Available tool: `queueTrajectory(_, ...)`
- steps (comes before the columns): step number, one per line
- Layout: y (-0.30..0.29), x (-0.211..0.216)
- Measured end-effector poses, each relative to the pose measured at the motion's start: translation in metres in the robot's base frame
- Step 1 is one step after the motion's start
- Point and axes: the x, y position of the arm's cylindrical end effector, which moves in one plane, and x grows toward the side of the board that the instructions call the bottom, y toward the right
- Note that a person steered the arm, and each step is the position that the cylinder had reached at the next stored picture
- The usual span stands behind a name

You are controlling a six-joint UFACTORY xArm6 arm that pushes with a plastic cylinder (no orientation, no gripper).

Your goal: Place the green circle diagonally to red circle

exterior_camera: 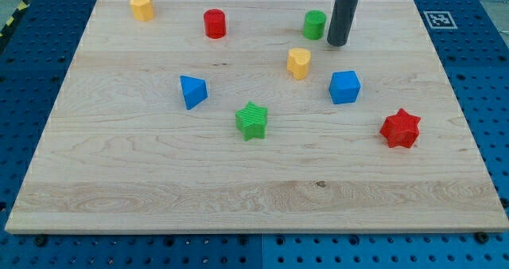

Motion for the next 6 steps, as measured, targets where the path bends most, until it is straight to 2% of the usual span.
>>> queueTrajectory(1, 0.000, -0.022)
queueTrajectory(6, -0.012, -0.013)
